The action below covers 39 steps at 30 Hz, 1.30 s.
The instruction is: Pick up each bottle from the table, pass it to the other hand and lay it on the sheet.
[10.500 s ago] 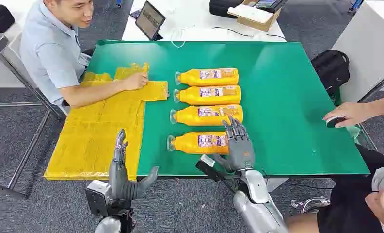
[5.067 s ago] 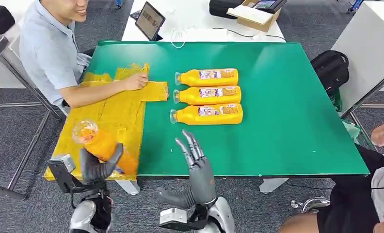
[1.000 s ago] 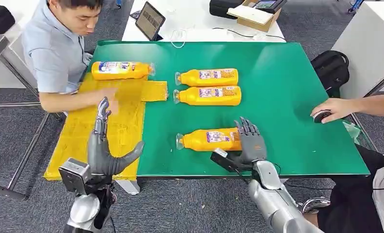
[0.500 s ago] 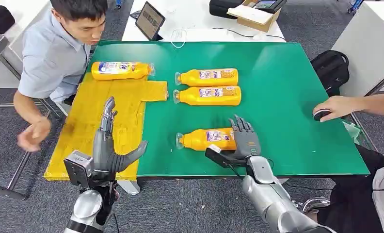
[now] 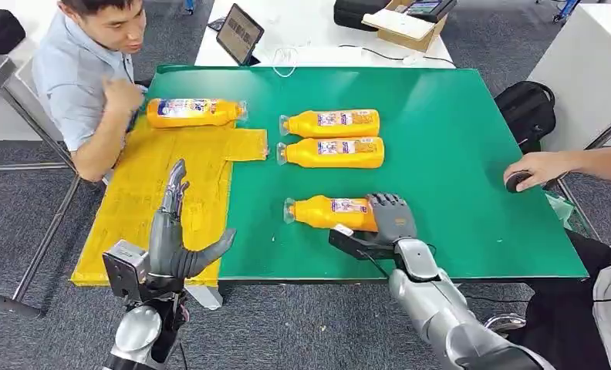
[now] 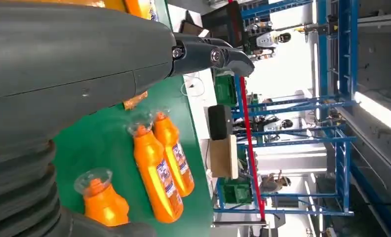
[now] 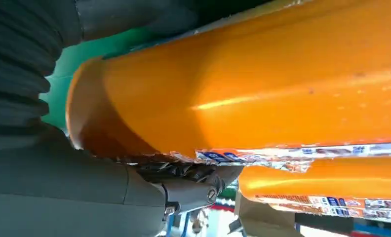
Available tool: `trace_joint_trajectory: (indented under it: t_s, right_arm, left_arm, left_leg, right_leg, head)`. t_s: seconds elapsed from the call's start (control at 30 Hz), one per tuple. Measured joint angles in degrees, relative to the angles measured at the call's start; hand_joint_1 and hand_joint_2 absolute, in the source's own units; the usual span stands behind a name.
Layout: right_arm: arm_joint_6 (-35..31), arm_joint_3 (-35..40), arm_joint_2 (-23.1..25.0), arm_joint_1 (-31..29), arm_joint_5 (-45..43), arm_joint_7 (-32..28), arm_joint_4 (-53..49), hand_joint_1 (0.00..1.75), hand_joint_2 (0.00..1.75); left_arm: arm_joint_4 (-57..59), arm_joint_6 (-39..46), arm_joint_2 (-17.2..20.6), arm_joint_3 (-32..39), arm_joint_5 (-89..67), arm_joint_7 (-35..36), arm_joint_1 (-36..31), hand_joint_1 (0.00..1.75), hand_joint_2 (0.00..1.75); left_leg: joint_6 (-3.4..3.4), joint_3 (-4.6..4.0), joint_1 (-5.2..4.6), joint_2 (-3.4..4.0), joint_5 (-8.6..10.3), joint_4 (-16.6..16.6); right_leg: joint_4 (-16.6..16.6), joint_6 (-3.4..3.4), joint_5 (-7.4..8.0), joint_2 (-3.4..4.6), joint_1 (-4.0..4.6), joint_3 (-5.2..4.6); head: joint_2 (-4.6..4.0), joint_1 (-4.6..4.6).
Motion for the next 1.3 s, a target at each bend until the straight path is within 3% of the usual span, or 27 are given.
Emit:
trace_joint_trajectory:
  t_s: [0.27,0.5,0.77,0.97,1.13,1.3]
  right_arm:
    - [1.8,-0.9,-0.5,-0.4,-6.4,-5.4,0.2,1.75,1.75]
    - [8.2,-4.3,0.8,0.8,-22.7,-18.5,-1.4,1.75,1.75]
    - [10.1,-5.8,2.2,2.6,-26.8,-20.8,-4.3,1.69,1.75]
    - [9.9,-6.3,5.5,12.4,-41.3,-24.1,-18.5,1.57,1.75]
    - [1.0,-5.8,8.0,19.1,-47.7,-26.8,-32.6,1.64,1.75]
    - [-1.2,-4.1,9.7,22.7,-49.6,-29.4,-41.5,1.73,1.75]
  left_arm:
    - [0.2,-0.7,0.0,0.1,0.8,-0.5,-0.2,0.0,1.75]
    - [0.6,-1.1,0.0,0.1,2.7,-1.6,-0.4,0.0,1.75]
    - [0.6,-0.4,0.0,0.1,3.3,-2.1,-0.3,0.0,1.75]
    - [-0.3,0.2,-1.5,0.7,11.6,-3.2,2.2,0.0,1.75]
    - [-0.7,-1.6,-2.8,0.3,13.4,-2.4,5.4,0.0,1.75]
    - [1.2,-10.2,-2.8,-2.9,19.7,4.6,7.4,0.0,1.75]
  left_leg:
    - [0.0,0.11,0.01,0.02,0.0,0.0]
    - [-0.04,0.41,0.02,0.35,-0.12,0.0]
    - [-0.05,0.45,0.05,0.34,-0.08,0.0]
    - [-0.05,0.09,0.05,0.25,-0.07,0.0]
    - [-0.04,-0.13,0.05,0.16,-0.09,0.0]
    - [-0.01,-0.16,0.01,0.16,-0.16,0.0]
  right_leg:
    - [0.0,0.0,0.0,0.01,0.01,0.08]
    - [0.0,-0.05,0.03,0.26,0.04,0.22]
    - [0.0,-0.15,0.09,0.26,0.09,0.27]
    - [0.0,-0.14,0.07,0.2,0.1,0.03]
    - [0.0,-0.04,-0.04,0.17,0.08,-0.16]
    - [0.0,-0.03,-0.06,0.18,0.03,-0.2]
  head:
    - [0.0,-0.02]
    - [0.0,0.0]
    - [0.0,0.0]
    - [0.0,-0.02]
    - [0.0,-0.02]
    - [0.0,0.0]
